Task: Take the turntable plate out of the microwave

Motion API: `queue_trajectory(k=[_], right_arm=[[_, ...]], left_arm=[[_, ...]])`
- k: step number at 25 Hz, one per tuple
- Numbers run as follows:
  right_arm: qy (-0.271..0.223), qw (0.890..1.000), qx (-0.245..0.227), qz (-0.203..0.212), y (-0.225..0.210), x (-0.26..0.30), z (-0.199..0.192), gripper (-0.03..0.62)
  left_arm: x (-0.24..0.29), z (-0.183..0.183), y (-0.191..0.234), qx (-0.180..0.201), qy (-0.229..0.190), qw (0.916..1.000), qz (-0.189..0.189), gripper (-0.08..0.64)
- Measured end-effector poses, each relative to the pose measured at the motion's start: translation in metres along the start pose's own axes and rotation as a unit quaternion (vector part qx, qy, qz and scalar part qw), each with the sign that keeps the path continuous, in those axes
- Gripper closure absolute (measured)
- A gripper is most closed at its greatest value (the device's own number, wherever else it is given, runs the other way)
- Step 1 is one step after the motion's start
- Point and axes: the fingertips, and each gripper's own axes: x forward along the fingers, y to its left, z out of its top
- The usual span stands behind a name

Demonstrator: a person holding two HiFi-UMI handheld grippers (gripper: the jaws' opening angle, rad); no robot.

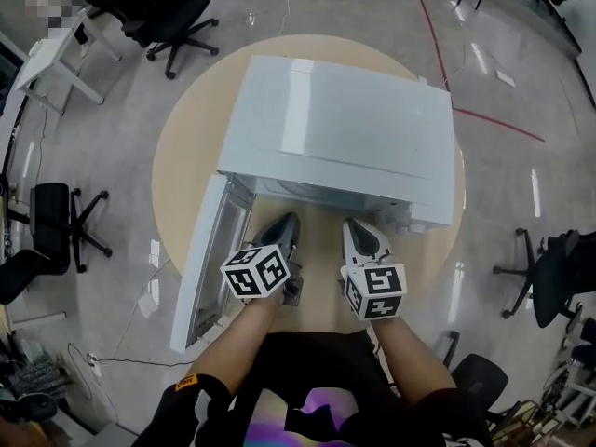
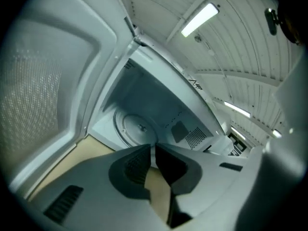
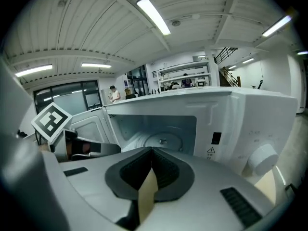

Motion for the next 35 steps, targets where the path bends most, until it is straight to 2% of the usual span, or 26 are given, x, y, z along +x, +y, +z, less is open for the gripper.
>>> queue_trajectory(k=[7,13,27,35], right_arm=[[0.022,1.000,-0.007,0.015,-0.012,0.019,-0.011,0.575],[0.029,0.999,-0.008,0.019,-0.020,0.027,-0.013,0.575],[0.043,0.999,-0.002,0.025,-0.027,0.040,-0.020,0.575],[0.044,0.999,0.000,0.023,-0.026,0.047,-0.019,0.575]], left_arm=[[0.035,-0.009,0.020,-0.067,0.014,0.9975,0.016,0.463],[0.060,-0.009,0.030,-0.117,0.021,0.9927,0.025,0.457],[0.083,-0.005,0.065,-0.154,0.013,0.9854,0.071,0.457],[0.086,-0.006,0.074,-0.172,0.014,0.9821,0.076,0.457]])
